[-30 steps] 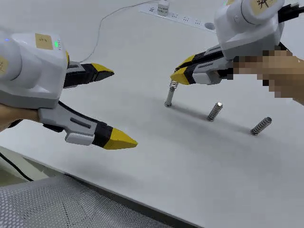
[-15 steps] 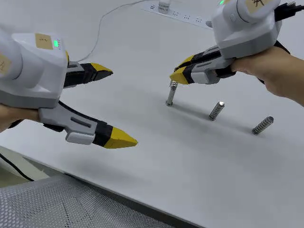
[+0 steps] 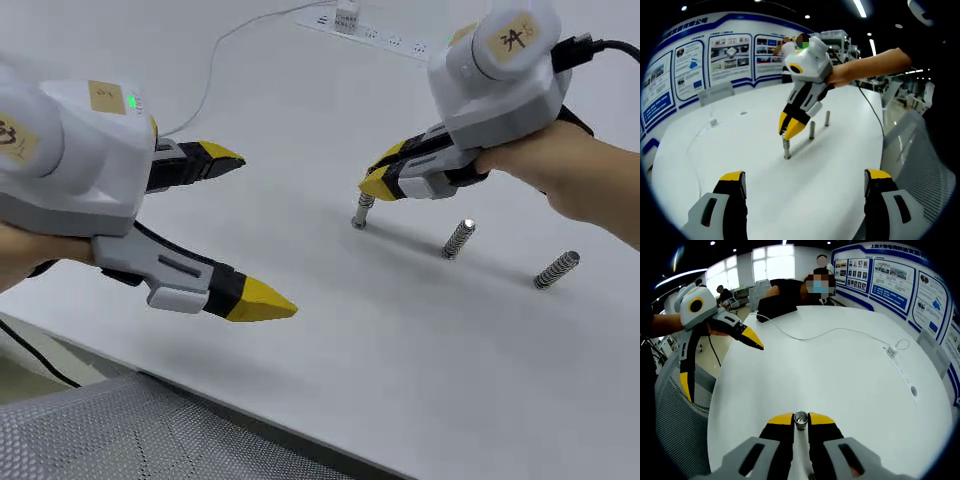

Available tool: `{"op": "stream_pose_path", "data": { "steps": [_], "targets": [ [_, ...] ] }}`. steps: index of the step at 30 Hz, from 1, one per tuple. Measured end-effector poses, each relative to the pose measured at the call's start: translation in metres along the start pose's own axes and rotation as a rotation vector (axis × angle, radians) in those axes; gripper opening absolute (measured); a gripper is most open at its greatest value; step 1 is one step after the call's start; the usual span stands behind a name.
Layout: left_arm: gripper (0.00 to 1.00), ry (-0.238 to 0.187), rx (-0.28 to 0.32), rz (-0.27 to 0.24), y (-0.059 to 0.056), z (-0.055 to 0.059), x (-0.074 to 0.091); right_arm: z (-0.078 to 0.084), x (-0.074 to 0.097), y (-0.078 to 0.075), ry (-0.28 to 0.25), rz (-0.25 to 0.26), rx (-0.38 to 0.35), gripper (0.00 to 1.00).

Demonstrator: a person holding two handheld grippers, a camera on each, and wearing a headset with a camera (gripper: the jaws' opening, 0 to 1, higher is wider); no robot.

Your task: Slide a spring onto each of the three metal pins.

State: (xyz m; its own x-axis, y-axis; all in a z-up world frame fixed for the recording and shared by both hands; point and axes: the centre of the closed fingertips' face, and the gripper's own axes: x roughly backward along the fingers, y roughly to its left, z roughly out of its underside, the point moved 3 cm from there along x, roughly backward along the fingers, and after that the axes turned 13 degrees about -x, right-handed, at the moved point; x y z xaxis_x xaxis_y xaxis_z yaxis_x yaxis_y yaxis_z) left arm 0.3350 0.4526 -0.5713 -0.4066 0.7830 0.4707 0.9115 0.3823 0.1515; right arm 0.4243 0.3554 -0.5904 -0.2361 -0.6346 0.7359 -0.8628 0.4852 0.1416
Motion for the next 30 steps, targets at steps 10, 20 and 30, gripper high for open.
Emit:
{"op": "stream_pose_path", "data": {
  "steps": [10,20,30],
  "targets": [
    [1.0,-0.012,0.016,-0.013,0.001,-0.004,0.003,0.012,-0.016,-0.006,0.033,0.009,0.01,0.11],
    [1.0,-0.017,0.022,-0.008,0.001,-0.007,0.002,0.019,-0.021,-0.01,0.048,0.018,0.001,0.11],
    [1.0,-0.035,0.046,-0.009,0.002,-0.008,0.001,0.021,-0.022,-0.009,0.054,0.019,0.006,0.11]
  ]
}}
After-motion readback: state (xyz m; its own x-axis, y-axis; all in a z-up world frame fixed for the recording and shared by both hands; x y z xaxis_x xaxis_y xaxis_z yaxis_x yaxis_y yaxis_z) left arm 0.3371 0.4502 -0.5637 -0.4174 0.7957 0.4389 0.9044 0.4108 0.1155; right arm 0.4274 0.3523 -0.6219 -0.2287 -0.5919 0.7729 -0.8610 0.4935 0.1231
